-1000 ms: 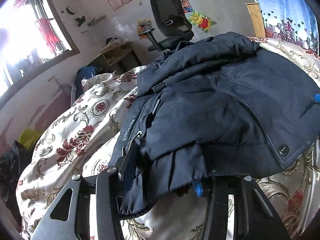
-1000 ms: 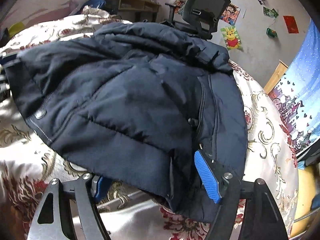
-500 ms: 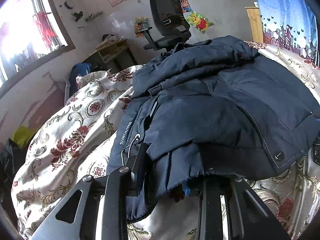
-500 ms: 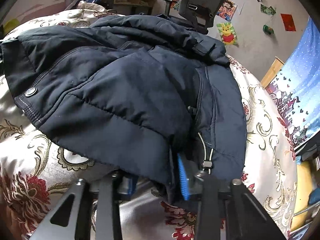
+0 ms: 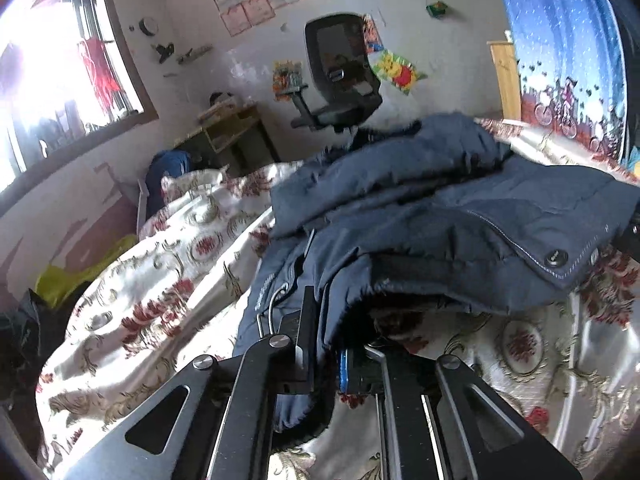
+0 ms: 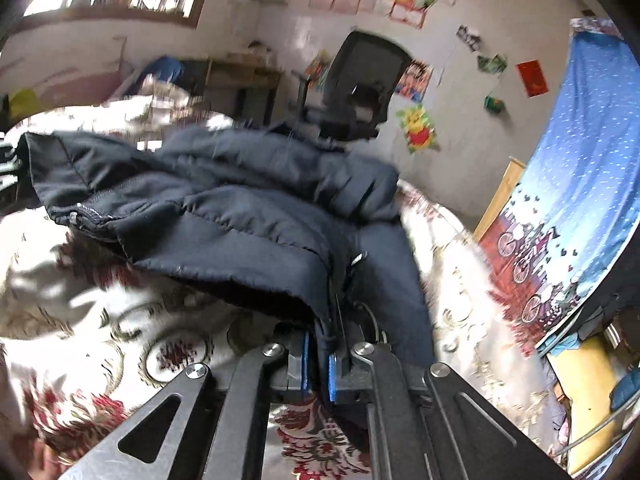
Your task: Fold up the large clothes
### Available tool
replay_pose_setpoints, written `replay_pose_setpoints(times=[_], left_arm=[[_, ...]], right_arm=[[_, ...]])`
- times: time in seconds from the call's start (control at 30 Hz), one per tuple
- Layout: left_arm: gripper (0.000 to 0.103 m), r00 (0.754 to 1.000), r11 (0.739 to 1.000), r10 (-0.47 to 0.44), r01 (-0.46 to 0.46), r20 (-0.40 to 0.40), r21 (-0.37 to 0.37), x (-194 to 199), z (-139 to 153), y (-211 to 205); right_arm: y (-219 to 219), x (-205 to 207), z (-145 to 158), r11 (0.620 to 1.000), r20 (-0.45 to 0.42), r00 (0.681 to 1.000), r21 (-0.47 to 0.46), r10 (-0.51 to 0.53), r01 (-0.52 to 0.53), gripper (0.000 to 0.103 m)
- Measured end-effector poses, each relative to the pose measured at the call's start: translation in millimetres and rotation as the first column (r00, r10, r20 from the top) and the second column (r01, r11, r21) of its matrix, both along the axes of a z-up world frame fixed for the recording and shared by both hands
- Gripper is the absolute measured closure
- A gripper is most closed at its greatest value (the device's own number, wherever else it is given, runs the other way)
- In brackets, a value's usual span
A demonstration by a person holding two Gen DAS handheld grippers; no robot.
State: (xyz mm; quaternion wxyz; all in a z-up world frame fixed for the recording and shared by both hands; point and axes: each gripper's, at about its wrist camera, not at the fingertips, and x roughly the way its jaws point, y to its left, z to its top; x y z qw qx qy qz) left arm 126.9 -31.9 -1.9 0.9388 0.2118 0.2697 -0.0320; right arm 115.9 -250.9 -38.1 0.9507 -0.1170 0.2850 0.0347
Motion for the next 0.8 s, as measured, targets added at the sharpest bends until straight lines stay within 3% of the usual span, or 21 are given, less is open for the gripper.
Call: replay_pose_setpoints(times=[0.47,0.63,0.8], left_arm=[[0.098,0.997,0.995,-0.043,0.049,0.068,-0.088,-77.6,98.4,24.6],[0.098,0.994,0.996,-0.051,0.057,0.094,-0.070,-92.4,113.2,26.5],[0.098,0.998,0.998,-0.030,0.033,0.049,-0.059,-65.2,119.6,18.7]], right_arm=[[-2.3,-84.0,117.1,0.995,0.219,0.974,0.068,0.061,-0.077,0.098],[1.9,-100.6,131.7,0.991,0.248,0.964,0.067,0.096,-0.116,0.098],[-1.4,-71.6,133.2,0.988,0.215,0.971,0.080,0.109,-0.129,0.098]])
